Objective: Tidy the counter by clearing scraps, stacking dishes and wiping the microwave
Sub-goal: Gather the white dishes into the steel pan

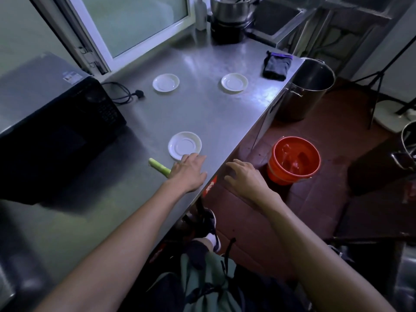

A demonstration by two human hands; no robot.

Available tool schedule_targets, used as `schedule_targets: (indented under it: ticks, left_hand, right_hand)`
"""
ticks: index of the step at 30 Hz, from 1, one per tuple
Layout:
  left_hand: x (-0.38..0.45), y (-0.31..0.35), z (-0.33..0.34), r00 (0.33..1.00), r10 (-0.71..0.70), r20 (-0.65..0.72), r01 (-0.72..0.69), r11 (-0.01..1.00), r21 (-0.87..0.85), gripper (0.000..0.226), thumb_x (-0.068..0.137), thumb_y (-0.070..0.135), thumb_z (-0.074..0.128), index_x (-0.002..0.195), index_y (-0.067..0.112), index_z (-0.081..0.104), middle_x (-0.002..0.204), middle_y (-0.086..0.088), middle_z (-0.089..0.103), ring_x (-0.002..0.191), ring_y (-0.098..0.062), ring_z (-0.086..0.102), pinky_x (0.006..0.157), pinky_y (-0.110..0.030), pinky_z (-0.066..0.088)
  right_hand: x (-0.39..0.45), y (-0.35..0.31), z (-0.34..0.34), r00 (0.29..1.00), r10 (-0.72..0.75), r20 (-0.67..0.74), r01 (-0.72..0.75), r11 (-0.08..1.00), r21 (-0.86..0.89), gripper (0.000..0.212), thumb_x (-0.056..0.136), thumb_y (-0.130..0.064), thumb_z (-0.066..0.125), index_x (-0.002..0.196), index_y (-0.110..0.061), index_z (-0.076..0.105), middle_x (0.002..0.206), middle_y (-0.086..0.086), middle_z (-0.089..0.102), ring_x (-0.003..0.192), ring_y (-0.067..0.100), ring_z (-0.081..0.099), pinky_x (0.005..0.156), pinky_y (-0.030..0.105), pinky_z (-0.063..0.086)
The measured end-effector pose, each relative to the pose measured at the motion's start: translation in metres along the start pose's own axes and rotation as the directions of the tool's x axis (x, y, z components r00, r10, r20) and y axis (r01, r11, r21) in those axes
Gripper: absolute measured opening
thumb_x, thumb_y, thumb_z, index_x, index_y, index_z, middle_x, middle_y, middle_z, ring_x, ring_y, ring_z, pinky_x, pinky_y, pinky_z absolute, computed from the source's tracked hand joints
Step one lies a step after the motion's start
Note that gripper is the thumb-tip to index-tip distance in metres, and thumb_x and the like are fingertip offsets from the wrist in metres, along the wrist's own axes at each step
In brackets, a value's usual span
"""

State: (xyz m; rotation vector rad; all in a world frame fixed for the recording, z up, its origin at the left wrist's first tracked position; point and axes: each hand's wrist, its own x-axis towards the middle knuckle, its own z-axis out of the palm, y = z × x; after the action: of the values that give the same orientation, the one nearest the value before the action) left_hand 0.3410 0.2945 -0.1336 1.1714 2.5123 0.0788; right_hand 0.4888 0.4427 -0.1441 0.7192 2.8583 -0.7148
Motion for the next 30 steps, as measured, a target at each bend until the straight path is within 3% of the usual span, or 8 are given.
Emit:
schedule_targets:
  ticks: [6,10,14,19,30]
  left_hand:
    - [0.052,-0.028,0.011,0.996,-0.08,0.025,0.081,0.996,-0.03,0.064,0.094,0.045,0.05,0.15,0.027,0.026,0.157,-0.002,0.023,0.144,-0.025,0.018,0.105,-0.052,0.035]
    - [0.09,-0.053,0.022,0.987,-0.154,0.052,0.158,0.985,-0.071,0.072,0.09,0.048,0.055,0.151,0.03,0.02,0.161,-0.001,0.009,0.148,-0.027,0.006,0.107,-0.054,0.032]
    - [0.123,-0.078,0.028,0.972,-0.203,0.117,0.215,0.972,-0.099,0.084,0.086,0.053,0.058,0.153,0.032,0.012,0.163,-0.001,-0.004,0.15,-0.03,-0.007,0.11,-0.06,0.025]
    - [0.15,-0.097,0.031,0.948,-0.253,0.191,0.288,0.941,-0.181,0.093,0.082,0.058,0.063,0.155,0.032,0.01,0.164,0.001,-0.009,0.15,-0.033,-0.011,0.114,-0.065,0.018]
    - [0.175,-0.096,0.046,0.964,-0.193,0.181,0.213,0.972,-0.1,0.118,0.071,0.075,0.064,0.156,0.032,-0.007,0.162,-0.008,-0.025,0.148,-0.037,-0.022,0.112,-0.072,0.011]
  right_hand:
    - [0.056,0.004,0.012,0.998,0.002,0.062,-0.001,1.0,-0.016,0.049,0.094,-0.038,0.054,0.142,-0.025,0.049,0.139,-0.004,0.052,0.136,0.024,0.041,0.098,0.045,0.045]
    - [0.101,-0.003,0.018,0.981,-0.031,0.193,0.046,0.996,-0.072,0.05,0.095,-0.036,0.054,0.144,-0.025,0.048,0.146,-0.002,0.049,0.138,0.025,0.039,0.104,0.046,0.042]
    - [0.142,-0.012,0.023,0.957,-0.099,0.274,0.135,0.984,-0.117,0.047,0.096,-0.034,0.055,0.142,-0.024,0.05,0.142,0.001,0.051,0.135,0.024,0.041,0.101,0.045,0.044]
    - [0.175,-0.013,0.022,0.954,-0.13,0.272,0.168,0.979,-0.119,0.045,0.097,-0.032,0.055,0.14,-0.024,0.049,0.142,0.001,0.051,0.136,0.025,0.039,0.097,0.045,0.041]
    - [0.229,-0.015,0.033,0.934,-0.154,0.322,0.18,0.982,-0.053,0.048,0.096,-0.028,0.057,0.142,-0.023,0.046,0.146,0.001,0.047,0.135,0.029,0.039,0.1,0.048,0.039]
